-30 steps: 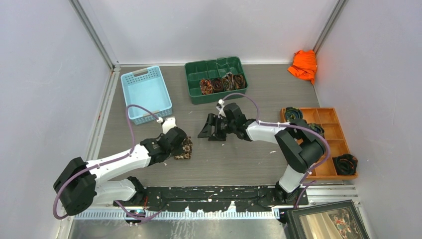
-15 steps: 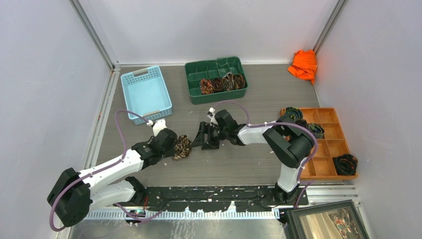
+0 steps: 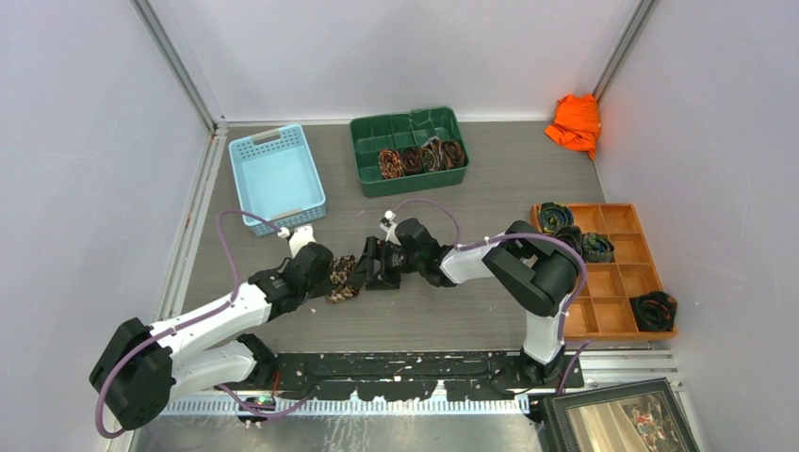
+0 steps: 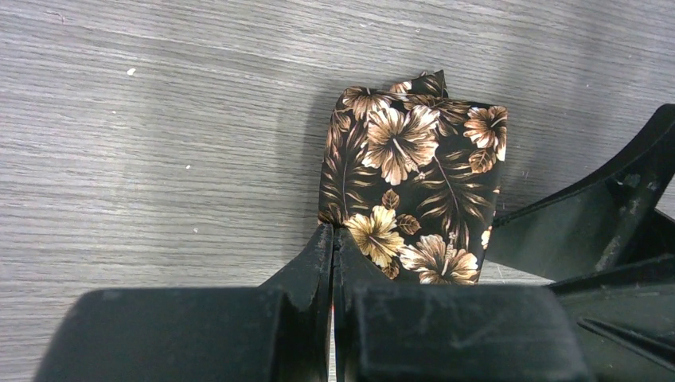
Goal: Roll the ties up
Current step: Pick up the tie at the center of the board.
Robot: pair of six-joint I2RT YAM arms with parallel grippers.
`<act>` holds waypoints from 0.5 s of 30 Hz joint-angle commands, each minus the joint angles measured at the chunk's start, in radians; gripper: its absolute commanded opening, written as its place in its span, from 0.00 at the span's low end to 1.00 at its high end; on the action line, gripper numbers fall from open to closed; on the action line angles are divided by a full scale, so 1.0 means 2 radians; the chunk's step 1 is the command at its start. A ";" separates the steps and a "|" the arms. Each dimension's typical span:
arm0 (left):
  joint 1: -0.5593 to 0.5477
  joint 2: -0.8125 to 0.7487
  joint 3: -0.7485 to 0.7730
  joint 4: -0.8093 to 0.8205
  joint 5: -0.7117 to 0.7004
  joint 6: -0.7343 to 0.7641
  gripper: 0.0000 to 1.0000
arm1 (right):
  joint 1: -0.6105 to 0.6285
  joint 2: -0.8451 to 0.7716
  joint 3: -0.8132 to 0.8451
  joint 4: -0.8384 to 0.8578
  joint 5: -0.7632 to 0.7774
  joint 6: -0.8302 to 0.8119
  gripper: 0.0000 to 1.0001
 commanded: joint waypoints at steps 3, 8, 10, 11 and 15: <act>0.005 -0.007 -0.004 0.021 0.003 0.007 0.00 | 0.000 0.036 0.012 0.086 -0.011 0.031 0.80; 0.007 -0.009 -0.006 0.021 0.003 0.009 0.00 | 0.002 0.046 0.013 0.117 -0.017 0.050 0.81; 0.008 -0.010 -0.007 0.021 0.004 0.010 0.00 | 0.004 0.046 0.016 0.111 -0.014 0.047 0.81; 0.009 -0.010 -0.007 0.020 0.005 0.010 0.00 | 0.005 0.046 0.021 0.098 -0.013 0.043 0.81; 0.010 -0.009 -0.009 0.022 0.006 0.011 0.00 | 0.013 0.059 0.049 0.057 -0.010 0.024 0.79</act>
